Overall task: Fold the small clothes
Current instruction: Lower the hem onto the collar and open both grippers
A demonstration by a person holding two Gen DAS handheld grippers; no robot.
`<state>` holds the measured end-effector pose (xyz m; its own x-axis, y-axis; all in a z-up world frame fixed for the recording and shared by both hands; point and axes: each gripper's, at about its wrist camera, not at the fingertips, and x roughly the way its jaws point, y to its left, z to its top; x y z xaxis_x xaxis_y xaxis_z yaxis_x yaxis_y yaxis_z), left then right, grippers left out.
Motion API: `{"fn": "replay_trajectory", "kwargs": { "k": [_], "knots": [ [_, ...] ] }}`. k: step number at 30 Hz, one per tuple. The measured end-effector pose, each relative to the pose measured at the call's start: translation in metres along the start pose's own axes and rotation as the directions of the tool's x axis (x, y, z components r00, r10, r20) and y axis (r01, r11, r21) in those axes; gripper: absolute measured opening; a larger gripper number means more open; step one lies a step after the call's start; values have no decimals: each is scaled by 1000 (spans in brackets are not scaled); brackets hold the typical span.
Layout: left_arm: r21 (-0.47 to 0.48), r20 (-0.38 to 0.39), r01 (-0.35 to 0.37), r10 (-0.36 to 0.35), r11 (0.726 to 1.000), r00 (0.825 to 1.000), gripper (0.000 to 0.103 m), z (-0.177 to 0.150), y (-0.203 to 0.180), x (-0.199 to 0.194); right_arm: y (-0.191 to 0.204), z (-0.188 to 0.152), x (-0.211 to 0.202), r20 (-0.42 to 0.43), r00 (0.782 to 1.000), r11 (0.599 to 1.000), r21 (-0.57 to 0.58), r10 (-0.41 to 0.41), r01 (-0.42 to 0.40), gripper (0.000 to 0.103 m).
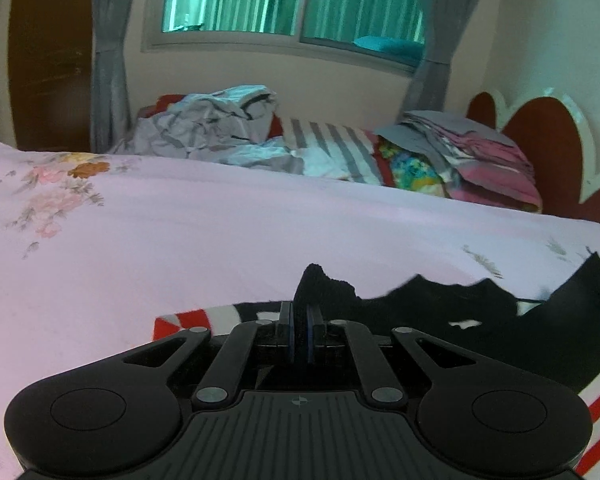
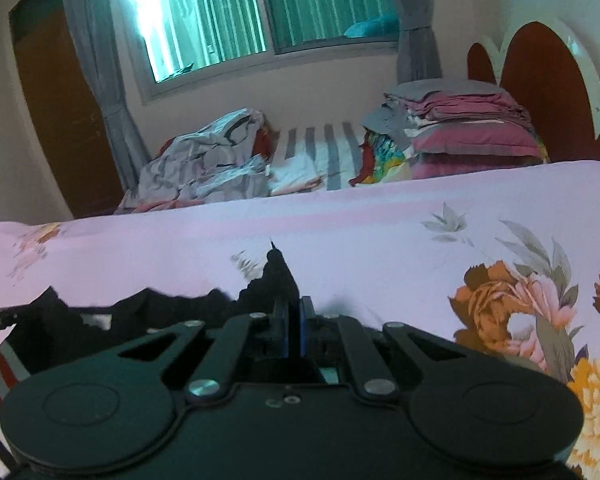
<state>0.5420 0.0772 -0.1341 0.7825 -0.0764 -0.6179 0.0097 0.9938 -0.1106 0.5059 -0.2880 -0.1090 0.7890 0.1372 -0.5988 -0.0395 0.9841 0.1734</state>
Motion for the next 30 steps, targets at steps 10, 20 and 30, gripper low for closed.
{"fn": "replay_trajectory", "kwargs": {
  "k": [10, 20, 30],
  "knots": [
    [14, -46, -95, 96, 995, 994, 5, -22, 2, 35, -11, -36, 52, -128, 985, 992, -49, -119, 114, 9],
    [19, -19, -65, 65, 998, 998, 61, -15, -11, -23, 29, -30, -1, -65, 998, 996, -90, 1, -7, 29],
    [101, -75, 39, -32, 994, 997, 61, -32, -60, -48, 96, -51, -9, -134, 984, 982, -133, 114, -132, 29]
  ]
}}
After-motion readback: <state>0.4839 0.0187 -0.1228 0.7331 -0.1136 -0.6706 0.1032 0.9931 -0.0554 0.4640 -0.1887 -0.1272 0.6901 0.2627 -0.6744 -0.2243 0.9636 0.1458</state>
